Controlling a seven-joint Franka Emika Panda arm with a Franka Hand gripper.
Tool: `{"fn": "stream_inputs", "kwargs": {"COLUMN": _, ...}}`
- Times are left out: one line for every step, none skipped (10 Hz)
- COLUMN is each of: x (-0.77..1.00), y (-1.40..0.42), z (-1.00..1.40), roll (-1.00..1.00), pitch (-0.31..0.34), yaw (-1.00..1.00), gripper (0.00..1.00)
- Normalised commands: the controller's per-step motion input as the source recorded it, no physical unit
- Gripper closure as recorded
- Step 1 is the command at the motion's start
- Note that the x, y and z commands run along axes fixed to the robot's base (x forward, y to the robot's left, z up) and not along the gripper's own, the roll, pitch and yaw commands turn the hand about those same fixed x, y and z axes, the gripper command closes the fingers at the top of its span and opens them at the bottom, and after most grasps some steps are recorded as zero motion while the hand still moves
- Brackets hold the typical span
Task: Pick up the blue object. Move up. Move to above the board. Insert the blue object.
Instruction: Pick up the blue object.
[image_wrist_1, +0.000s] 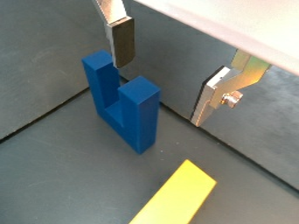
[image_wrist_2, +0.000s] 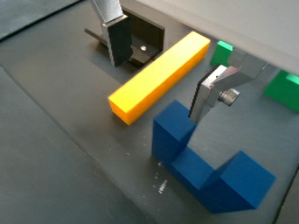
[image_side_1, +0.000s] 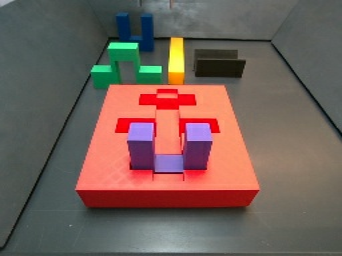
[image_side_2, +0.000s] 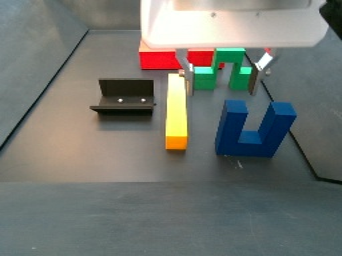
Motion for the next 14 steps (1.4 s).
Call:
{"fn": "stream_inputs", "kwargs": {"x": -0.16, "y": 0.0, "z": -0.23, "roll": 0.0, "pitch": -0.121, "yaw": -0.07, "gripper": 0.0}}
{"fn": "stream_inputs", "kwargs": {"x": -0.14, "y": 0.01, "z": -0.24, "roll": 0.0, "pitch": -0.106, "yaw": -0.06, "gripper": 0.0}}
{"fn": "stream_inputs", "kwargs": {"x": -0.05, "y": 0.02, "z": -0.28, "roll": 0.08, "pitch": -0.067, "yaw": 0.0, "gripper": 0.0}}
{"fn": "stream_inputs", "kwargs": {"x": 0.0, "y": 0.06, "z": -0.28, "roll": 0.09, "pitch": -0.053, "yaw": 0.0, "gripper": 0.0}}
{"fn": "stream_inputs", "kwargs": {"x": 0.02, "y": 0.13, "z": -0.29, "roll": 0.1, "pitch": -0.026, "yaw": 0.0, "gripper": 0.0}}
{"fn": "stream_inputs", "kwargs": {"x": 0.0, "y": 0.14, "z": -0.33, "roll": 0.09, "pitch": -0.033, "yaw": 0.0, "gripper": 0.0}}
{"fn": "stream_inputs", "kwargs": {"x": 0.0, "y": 0.12, "z": -0.32, "roll": 0.09, "pitch": -0.031, "yaw": 0.0, "gripper": 0.0}}
{"fn": "stream_inputs", "kwargs": {"x": 0.0, "y": 0.07, "z": -0.29, "roll": 0.06, "pitch": -0.036, "yaw": 0.0, "gripper": 0.0}}
{"fn": "stream_inputs", "kwargs": {"x": 0.0, "y": 0.04, "z": -0.29, "roll": 0.05, "pitch": -0.041, "yaw": 0.0, "gripper": 0.0}}
{"fn": "stream_inputs", "kwargs": {"x": 0.0, "y": 0.02, "z": -0.3, "roll": 0.04, "pitch": -0.033, "yaw": 0.0, "gripper": 0.0}}
{"fn": "stream_inputs", "kwargs": {"x": 0.0, "y": 0.01, "z": -0.29, "roll": 0.03, "pitch": -0.029, "yaw": 0.0, "gripper": 0.0}}
{"fn": "stream_inputs", "kwargs": {"x": 0.0, "y": 0.02, "z": -0.28, "roll": 0.03, "pitch": -0.023, "yaw": 0.0, "gripper": 0.0}}
{"fn": "stream_inputs", "kwargs": {"x": 0.0, "y": 0.02, "z": -0.22, "roll": 0.03, "pitch": -0.014, "yaw": 0.0, "gripper": 0.0}}
{"fn": "stream_inputs", "kwargs": {"x": 0.0, "y": 0.0, "z": 0.0, "roll": 0.0, "pitch": 0.0, "yaw": 0.0, "gripper": 0.0}}
